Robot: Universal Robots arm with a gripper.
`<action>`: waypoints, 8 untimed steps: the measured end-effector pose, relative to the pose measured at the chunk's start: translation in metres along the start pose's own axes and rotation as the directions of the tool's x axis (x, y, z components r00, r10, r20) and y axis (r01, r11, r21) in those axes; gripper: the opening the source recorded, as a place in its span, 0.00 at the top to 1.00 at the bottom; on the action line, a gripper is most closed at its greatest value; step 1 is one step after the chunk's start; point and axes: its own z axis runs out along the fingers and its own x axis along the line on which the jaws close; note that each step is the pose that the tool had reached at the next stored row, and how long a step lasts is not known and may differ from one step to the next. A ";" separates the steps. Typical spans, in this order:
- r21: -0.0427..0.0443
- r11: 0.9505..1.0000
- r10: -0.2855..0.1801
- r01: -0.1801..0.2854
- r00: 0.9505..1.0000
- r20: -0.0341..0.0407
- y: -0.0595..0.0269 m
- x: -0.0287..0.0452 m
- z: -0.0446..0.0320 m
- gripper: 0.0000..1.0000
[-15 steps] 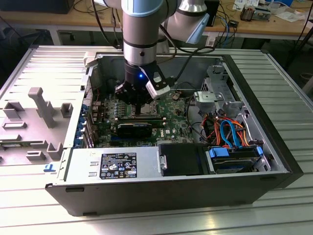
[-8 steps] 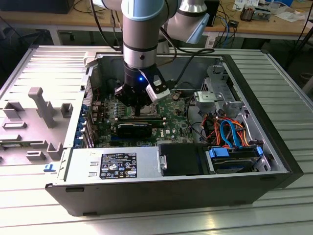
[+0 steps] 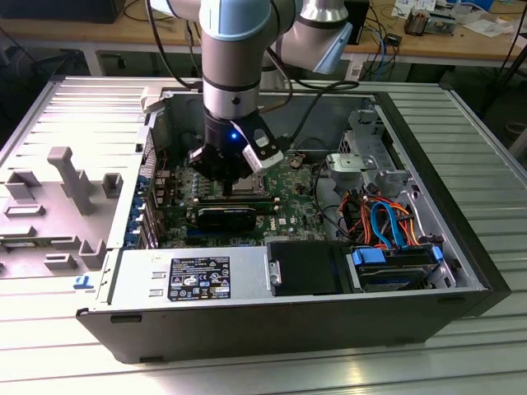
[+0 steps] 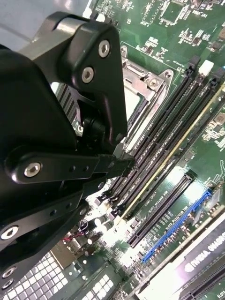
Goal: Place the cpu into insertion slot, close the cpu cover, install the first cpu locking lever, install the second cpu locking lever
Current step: 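Install the second cpu locking lever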
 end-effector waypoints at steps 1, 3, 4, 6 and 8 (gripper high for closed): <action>-0.003 1.000 -0.001 0.001 1.000 -0.001 -0.0005 0.0004 0.0017 0.89; -0.003 1.000 -0.004 0.004 1.000 -0.002 -0.0016 0.0012 0.0042 0.89; -0.004 1.000 -0.005 0.005 1.000 -0.002 -0.0018 0.0026 0.0052 0.89; -0.008 1.000 -0.008 0.008 1.000 -0.002 -0.0018 0.0046 0.0083 0.89; -0.018 1.000 -0.011 0.011 1.000 0.000 -0.0018 0.0049 0.0109 0.89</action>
